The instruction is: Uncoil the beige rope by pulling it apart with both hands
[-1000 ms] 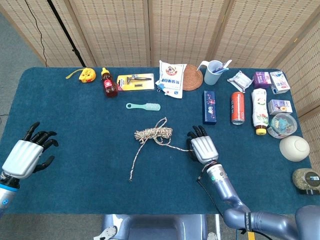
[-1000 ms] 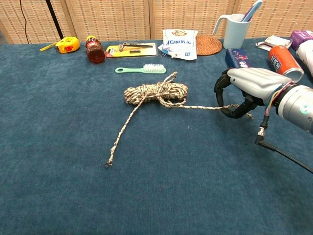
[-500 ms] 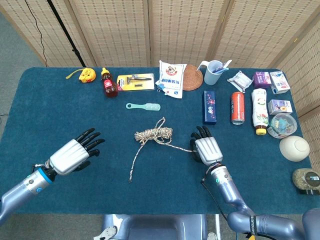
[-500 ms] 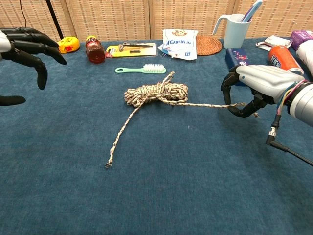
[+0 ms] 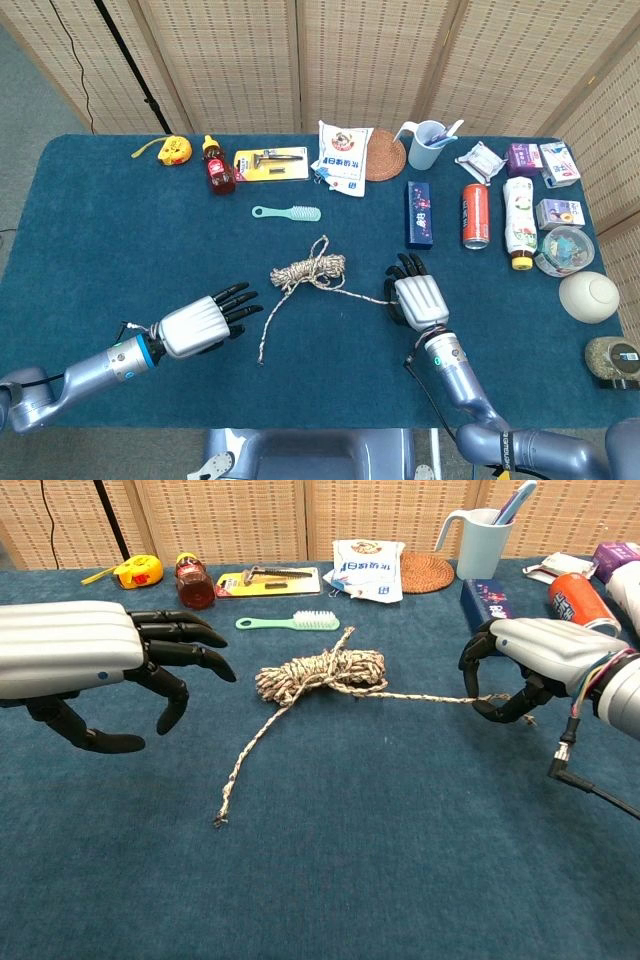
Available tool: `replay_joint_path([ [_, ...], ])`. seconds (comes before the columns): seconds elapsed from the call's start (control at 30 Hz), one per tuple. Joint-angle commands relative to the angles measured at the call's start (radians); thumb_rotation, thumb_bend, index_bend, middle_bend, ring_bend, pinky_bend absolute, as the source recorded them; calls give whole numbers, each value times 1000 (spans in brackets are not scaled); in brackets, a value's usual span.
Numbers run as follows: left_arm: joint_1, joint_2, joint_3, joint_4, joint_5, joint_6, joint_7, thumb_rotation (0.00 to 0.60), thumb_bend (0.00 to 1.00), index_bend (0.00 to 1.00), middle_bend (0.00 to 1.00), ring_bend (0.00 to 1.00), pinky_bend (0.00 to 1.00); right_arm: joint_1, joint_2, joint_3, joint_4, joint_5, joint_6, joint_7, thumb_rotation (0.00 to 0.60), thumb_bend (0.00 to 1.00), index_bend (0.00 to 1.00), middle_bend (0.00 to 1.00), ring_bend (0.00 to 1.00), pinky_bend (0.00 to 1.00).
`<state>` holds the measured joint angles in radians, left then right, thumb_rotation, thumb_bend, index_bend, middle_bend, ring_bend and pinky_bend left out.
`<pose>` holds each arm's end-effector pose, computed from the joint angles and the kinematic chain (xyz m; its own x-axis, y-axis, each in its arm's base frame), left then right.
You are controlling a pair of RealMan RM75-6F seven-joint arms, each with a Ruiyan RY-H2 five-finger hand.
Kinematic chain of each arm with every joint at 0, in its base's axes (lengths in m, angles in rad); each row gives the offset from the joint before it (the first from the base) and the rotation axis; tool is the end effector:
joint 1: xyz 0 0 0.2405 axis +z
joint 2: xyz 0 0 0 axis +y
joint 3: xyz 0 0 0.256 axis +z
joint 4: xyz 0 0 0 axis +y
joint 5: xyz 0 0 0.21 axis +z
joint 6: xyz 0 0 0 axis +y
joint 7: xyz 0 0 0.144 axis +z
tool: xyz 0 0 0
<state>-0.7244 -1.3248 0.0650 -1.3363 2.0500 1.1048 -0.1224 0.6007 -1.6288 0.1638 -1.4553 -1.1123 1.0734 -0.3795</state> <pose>-0.1795 0.2866 0.0252 0.7009 0.0549 0.7111 0.3694 -0.8808 -0.2961 -0.1830 -0.3146 -0.0273 0.3866 -0.2493 0.8879 -0.9131 -0.2388 0.3305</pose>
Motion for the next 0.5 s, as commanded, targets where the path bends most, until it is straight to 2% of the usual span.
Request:
replay_joint_path([
  [0.03, -30, -33, 11, 26, 11, -7, -6, 600, 296, 536, 156, 5, 0, -1, -2, 0, 8, 3, -4, 5, 600, 471, 653, 269, 57, 0],
  [0.5, -107, -125, 36, 144, 8, -19, 6, 600, 296, 537, 156, 0, 0, -6, -7, 2, 39, 4, -16, 33, 600, 471, 653, 269, 60, 0],
])
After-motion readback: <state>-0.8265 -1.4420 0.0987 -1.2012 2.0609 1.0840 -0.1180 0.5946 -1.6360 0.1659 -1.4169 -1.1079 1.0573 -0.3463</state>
